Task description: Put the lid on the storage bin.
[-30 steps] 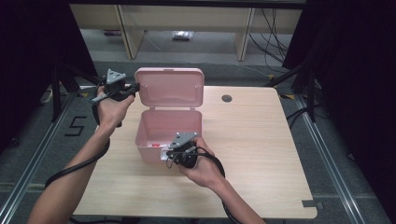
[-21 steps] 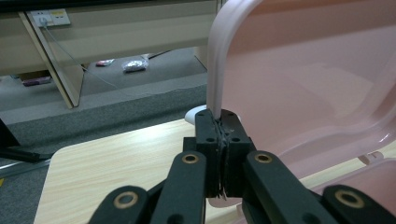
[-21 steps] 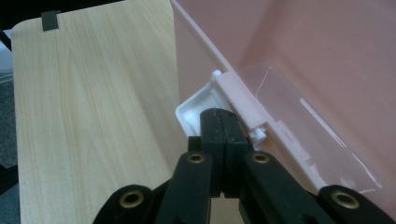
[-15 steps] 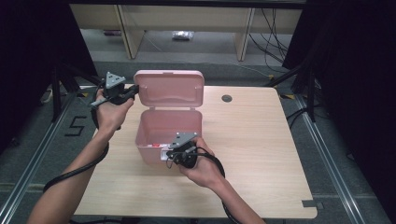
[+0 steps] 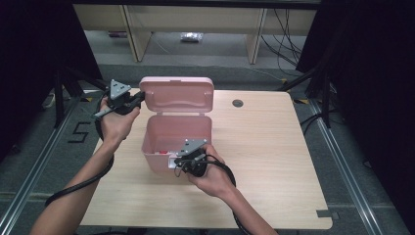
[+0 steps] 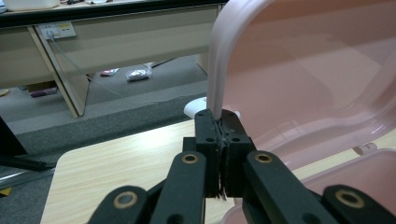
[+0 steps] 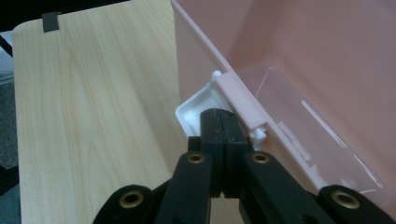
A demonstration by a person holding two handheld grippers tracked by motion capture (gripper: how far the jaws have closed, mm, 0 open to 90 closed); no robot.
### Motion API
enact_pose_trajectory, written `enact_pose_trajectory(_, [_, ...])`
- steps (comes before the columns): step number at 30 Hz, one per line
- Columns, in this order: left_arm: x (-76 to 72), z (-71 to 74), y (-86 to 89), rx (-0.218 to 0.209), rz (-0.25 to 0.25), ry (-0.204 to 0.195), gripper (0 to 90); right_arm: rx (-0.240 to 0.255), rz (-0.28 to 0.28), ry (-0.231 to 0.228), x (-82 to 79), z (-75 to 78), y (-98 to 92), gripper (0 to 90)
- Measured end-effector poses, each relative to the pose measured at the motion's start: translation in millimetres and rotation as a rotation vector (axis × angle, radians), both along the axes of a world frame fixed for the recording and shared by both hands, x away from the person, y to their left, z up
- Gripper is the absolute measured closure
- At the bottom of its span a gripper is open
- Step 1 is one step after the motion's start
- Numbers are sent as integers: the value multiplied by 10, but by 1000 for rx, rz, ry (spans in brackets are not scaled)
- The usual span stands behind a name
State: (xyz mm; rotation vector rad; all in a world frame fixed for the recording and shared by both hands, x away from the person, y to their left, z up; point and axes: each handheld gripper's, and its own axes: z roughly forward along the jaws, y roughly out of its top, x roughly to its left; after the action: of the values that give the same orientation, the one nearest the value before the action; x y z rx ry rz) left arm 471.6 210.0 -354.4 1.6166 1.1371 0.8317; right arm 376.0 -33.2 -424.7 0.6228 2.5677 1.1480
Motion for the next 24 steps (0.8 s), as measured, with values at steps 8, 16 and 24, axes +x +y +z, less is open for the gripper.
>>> enact_pose_trajectory(8, [-60,-28,-10,10,5,-18,880,-1,1,9,-13,7,0,900])
enact_pose_trajectory(16, [-98,-47,-20,15,11,-28,879,-5,2,3,-23,19,-12,900])
enact_pose_trajectory(24, [-126,-62,-27,25,15,-37,879,58,17,-8,-95,118,-67,900])
